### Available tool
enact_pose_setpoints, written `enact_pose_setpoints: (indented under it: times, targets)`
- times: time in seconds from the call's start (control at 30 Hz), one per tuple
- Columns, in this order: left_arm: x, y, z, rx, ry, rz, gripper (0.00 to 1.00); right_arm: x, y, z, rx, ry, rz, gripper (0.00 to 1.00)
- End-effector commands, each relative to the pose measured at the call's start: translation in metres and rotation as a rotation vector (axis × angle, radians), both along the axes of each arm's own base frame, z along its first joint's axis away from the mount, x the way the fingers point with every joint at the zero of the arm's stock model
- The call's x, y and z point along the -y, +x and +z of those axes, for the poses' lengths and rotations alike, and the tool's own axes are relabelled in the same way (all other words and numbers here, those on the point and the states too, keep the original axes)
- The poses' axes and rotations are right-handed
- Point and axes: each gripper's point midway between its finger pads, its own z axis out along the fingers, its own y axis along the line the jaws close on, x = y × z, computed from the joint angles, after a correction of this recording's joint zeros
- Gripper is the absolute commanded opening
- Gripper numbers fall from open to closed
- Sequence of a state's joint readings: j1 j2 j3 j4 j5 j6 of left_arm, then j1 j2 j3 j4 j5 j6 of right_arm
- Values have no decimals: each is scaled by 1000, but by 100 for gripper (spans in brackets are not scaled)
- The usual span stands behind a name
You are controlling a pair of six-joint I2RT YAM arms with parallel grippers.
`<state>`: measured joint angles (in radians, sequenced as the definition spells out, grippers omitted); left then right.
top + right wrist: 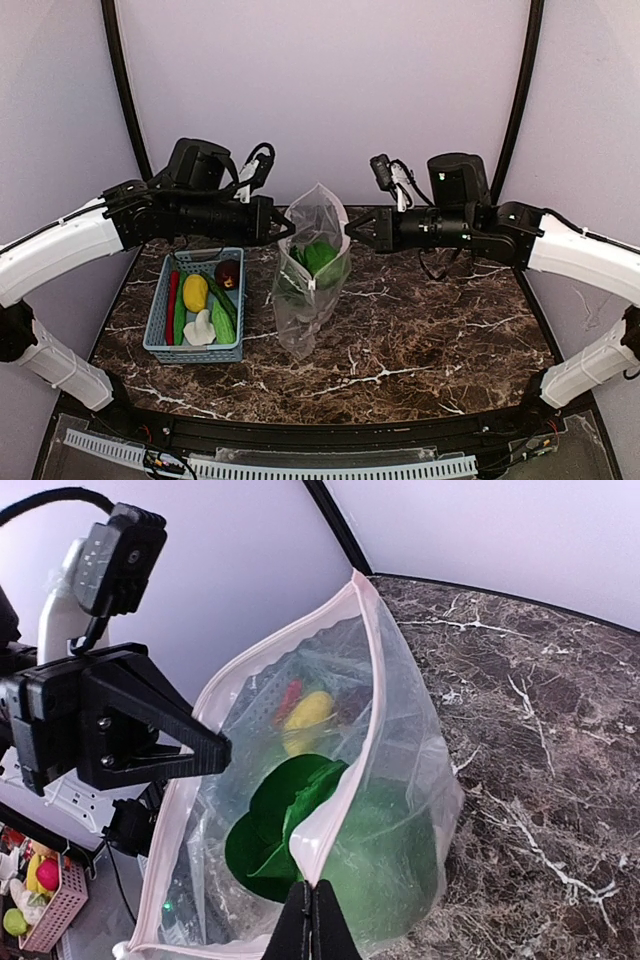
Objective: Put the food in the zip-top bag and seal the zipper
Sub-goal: Adjust the zipper food storage bag at the center of the board.
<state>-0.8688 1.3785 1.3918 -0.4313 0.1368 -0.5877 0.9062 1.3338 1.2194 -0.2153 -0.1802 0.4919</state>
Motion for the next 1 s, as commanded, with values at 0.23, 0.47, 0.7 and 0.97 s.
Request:
enact_pose_setpoints:
  times: [0.23, 0.47, 0.7, 0.97]
  targets:
    - [-38, 11, -44, -32, 171, 105, 1, 10, -9, -18, -39, 12, -18, 0]
    - [-11, 14, -10, 6, 73, 17, 6, 1, -12, 6, -20, 57, 28, 0]
    - [-15, 19, 16, 68, 83, 28, 39, 8, -14, 42, 41, 111, 16, 0]
    - [-28, -4, 4, 23, 91, 50, 80, 18, 3, 35, 41, 104, -102, 0]
